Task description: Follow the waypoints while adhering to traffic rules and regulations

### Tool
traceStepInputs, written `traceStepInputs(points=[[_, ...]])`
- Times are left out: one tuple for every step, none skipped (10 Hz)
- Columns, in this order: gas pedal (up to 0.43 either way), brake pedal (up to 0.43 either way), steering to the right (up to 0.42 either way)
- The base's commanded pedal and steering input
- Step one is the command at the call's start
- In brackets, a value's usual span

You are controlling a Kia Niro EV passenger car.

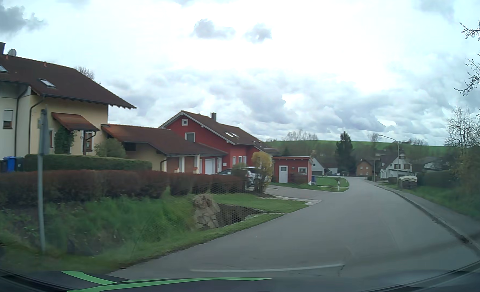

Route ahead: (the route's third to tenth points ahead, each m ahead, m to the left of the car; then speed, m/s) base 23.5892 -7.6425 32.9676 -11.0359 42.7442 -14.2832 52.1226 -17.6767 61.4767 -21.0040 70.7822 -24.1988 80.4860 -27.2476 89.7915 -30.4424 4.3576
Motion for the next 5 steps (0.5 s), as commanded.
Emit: traceStepInputs(points=[[0.138,0.0,0.437],[0.157,0.0,0.419],[0.157,0.0,0.396],[0.157,0.0,0.371],[0.157,0.0,0.341]])
